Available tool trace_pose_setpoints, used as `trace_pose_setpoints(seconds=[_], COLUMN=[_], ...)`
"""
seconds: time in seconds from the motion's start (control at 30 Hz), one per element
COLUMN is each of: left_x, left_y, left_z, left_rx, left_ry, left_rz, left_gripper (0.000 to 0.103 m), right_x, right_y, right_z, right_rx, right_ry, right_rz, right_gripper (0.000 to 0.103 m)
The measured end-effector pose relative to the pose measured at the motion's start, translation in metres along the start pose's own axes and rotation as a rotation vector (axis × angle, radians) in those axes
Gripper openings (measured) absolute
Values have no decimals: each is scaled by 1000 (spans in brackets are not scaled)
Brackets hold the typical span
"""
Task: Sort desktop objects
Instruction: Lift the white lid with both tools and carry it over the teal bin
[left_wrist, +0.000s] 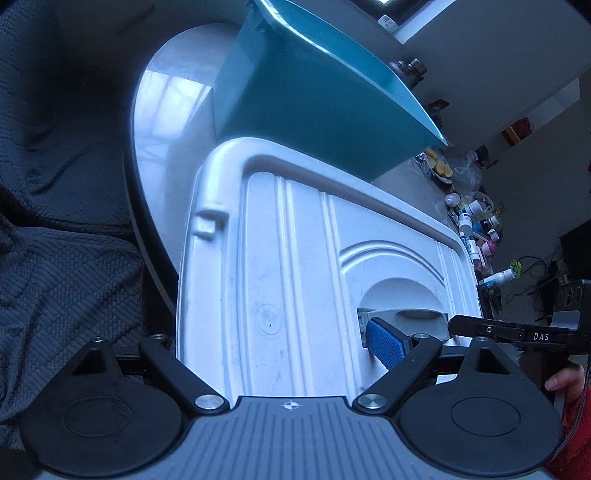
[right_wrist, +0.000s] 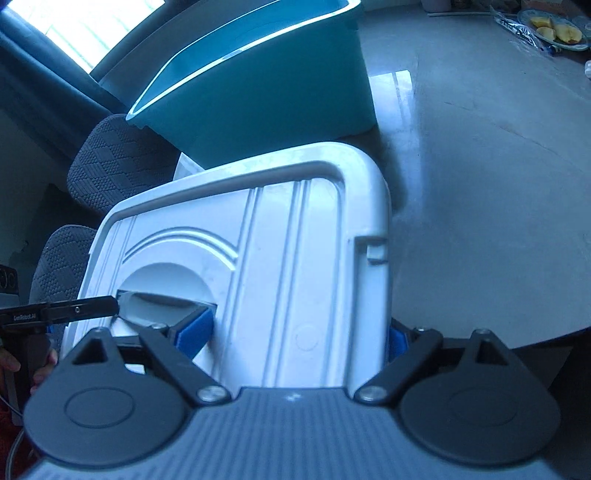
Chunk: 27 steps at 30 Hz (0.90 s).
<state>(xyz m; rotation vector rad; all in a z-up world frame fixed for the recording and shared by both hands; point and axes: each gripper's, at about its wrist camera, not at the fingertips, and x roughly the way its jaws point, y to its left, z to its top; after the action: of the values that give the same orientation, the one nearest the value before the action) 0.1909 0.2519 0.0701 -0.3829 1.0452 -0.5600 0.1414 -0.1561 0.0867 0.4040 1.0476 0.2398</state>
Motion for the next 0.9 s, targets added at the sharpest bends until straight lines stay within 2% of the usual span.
trace_pose_setpoints(seconds=[0.1,0.3,0.47,0.6,0.73,0.9], left_x=[-1,-4,-20,-36,-55,-70], left_y=[-25,-68,-101,-112,-120,-120], left_z=[-24,-80,-111,-122,-120,-92], left_rx=[10,-42,-35,-63,-53,-46], left_ry=[-25,-74,-130,-161,-194,-214], left_rz=[20,61,99,116,143,159], left_gripper=[90,90,90,90,90,90], right_x=[-16,-39,-57,-63,-62,-60], right_y=[-19,-47,-60,-54,-48,-38], right_z=[-15,-48,-65,-68,-62,-47], right_rx=[-5,-43,-57,-82,-91,-102], right_ry=[1,11,8,-4,-10,-23], right_rz=[27,54,89,100,122,146], right_gripper=[91,91,91,91,91,91])
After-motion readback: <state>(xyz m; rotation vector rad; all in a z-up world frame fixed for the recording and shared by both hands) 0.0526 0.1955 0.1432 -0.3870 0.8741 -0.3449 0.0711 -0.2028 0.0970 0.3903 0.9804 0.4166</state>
